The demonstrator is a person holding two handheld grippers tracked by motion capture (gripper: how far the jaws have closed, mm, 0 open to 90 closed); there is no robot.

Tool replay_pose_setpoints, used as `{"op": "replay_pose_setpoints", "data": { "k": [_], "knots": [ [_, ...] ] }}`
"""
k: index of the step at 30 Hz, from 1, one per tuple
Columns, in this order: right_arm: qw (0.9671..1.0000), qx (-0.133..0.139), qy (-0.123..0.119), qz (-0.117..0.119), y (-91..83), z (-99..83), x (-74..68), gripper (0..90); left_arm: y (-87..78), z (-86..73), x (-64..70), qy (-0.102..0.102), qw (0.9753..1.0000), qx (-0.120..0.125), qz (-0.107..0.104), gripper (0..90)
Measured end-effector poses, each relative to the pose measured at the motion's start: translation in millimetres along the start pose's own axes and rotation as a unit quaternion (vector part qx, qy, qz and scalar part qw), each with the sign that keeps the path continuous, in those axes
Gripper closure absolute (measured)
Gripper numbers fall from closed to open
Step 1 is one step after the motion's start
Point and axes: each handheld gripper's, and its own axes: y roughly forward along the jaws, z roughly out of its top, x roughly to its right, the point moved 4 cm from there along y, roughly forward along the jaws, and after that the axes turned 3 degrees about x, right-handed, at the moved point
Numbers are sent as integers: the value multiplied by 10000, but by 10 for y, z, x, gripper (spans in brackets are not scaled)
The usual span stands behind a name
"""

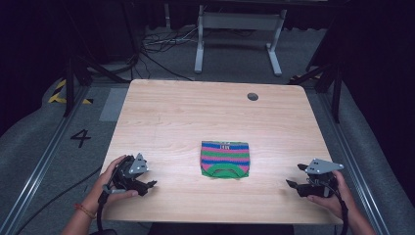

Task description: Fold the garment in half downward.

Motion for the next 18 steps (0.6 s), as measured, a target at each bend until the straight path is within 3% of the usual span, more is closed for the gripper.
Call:
{"op": "replay_pose_setpoints", "data": {
  "k": [5,10,14,18],
  "knots": [
    [9996,-22,277,-63,-30,-167,51,256,-35,-143,-31,-217,9997,29,-56,200],
    [9993,15,357,-55,-82,-263,72,245,-66,-227,-50,-388,9992,117,-68,211],
    [9976,120,678,-74,-150,-394,132,236,-93,-336,-77,-623,9977,243,-65,205],
    [9969,100,780,-15,-171,-507,118,219,-109,-406,-108,-859,9957,345,-38,182]
  ]
}}
